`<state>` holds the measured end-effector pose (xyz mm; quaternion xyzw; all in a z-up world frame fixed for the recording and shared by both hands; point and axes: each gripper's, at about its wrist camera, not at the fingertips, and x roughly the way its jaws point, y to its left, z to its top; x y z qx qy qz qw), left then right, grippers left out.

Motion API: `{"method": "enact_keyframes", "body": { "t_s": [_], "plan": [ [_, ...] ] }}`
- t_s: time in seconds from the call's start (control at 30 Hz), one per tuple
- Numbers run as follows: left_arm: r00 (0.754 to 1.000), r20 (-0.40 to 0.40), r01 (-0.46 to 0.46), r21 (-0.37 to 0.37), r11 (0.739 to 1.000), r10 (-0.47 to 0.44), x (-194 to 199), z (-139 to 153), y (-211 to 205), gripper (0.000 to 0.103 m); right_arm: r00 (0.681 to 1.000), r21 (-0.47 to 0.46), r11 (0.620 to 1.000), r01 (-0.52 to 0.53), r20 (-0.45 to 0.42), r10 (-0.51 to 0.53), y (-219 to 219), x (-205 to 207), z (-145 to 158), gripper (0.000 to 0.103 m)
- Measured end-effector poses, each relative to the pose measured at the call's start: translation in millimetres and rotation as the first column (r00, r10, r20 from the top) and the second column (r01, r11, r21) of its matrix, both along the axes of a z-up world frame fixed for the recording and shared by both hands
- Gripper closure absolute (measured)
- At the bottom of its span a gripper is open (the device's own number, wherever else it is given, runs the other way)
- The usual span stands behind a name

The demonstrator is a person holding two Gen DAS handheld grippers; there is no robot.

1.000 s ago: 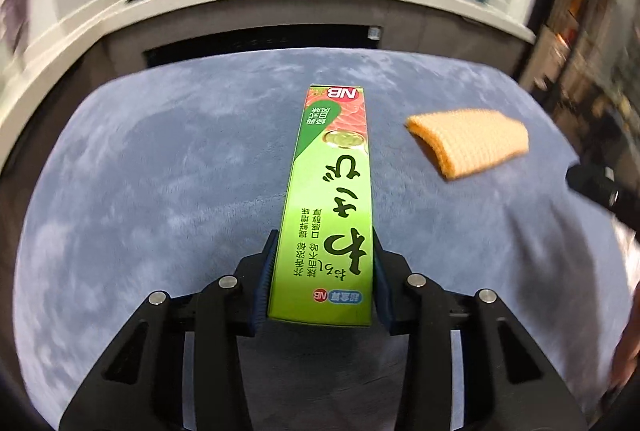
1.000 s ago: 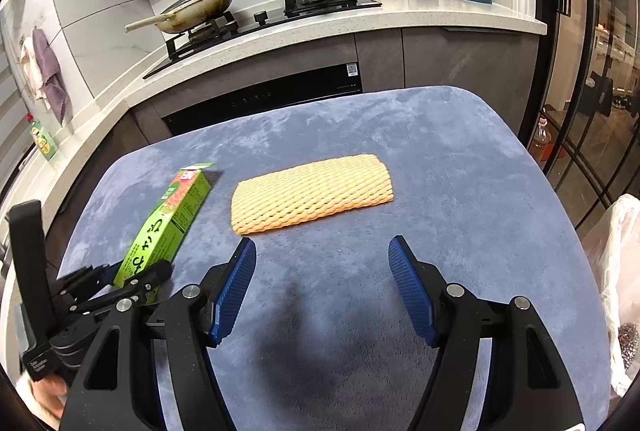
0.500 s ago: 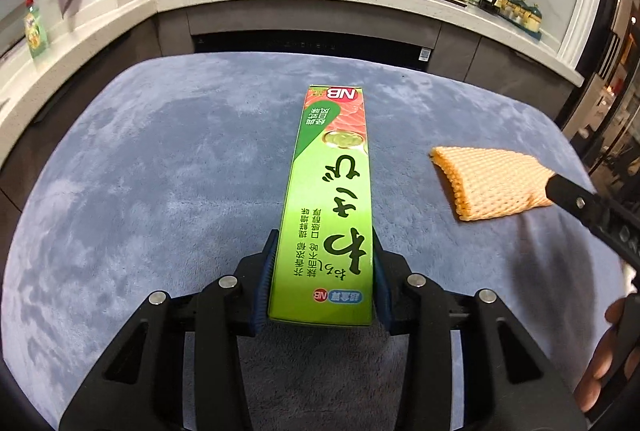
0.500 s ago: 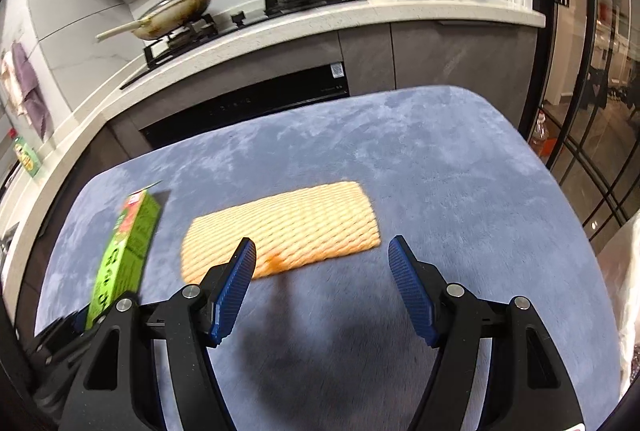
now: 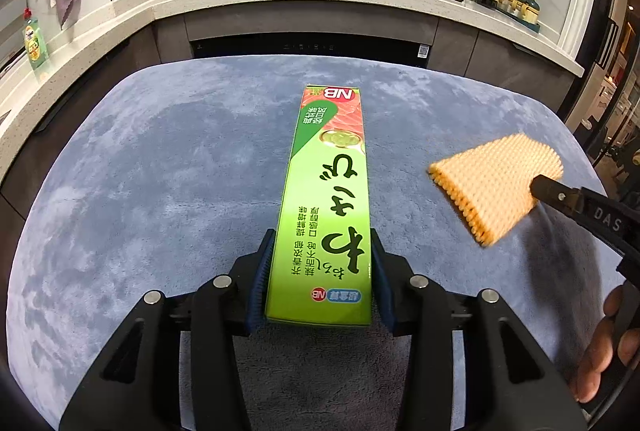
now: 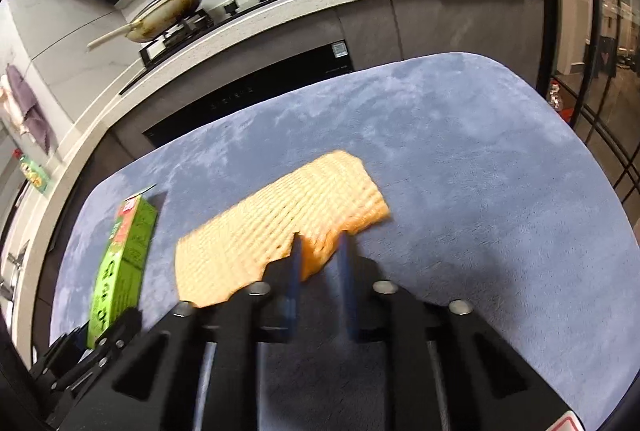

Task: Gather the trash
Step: 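Grasp the orange foam sleeve with the right tool while the left holds the box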

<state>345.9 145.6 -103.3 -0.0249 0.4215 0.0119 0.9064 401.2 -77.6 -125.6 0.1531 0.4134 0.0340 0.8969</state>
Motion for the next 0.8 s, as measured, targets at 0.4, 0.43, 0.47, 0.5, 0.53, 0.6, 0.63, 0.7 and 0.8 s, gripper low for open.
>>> {"method": "enact_keyframes", "body": {
  "t_s": [0.4,0.43,0.47,0.5,0.53,0.6,0.63,0.7,0.8],
  "plan": [
    [1.000,0.001,-0.005,0.006,1.000,0.005,-10,1,-5,0.065,1.000,0.067,0.998,-0.004,-0.007,0.004,-15,-34,19,0.099],
    [1.000,0.001,-0.009,0.004,1.000,0.009,-11,1,-5,0.064,1.000,0.089,0.996,-0.003,-0.017,0.005,-17,-34,18,0.097],
    [1.000,0.002,-0.012,0.006,1.000,0.012,-11,1,-6,0.064,1.000,0.110,0.994,0.002,-0.022,0.000,-18,-34,17,0.093],
    [1.000,0.002,-0.014,0.010,1.000,0.014,-11,1,-6,0.064,1.000,0.119,0.993,0.004,-0.028,-0.001,-18,-33,15,0.091],
    [1.000,0.002,-0.014,0.012,1.000,0.014,-11,1,-7,0.064,1.000,0.124,0.992,0.003,-0.030,0.001,-18,-31,14,0.089],
    [1.000,0.002,-0.012,0.013,1.000,0.012,-11,1,-7,0.064,0.999,0.140,0.990,0.002,-0.036,0.003,-15,-26,10,0.078],
    [1.000,0.002,-0.012,0.012,1.000,0.012,-11,1,-7,0.064,0.999,0.146,0.989,0.001,-0.038,0.005,-14,-23,8,0.074],
    [1.000,0.002,-0.009,0.008,1.000,0.009,-10,0,-7,0.064,0.999,0.160,0.987,0.003,-0.041,0.003,-11,-16,5,0.067],
    [1.000,0.001,-0.005,0.012,1.000,0.005,-9,0,-8,0.064,0.998,0.180,0.984,0.005,-0.055,0.005,-5,-3,0,0.067]
  ]
}}
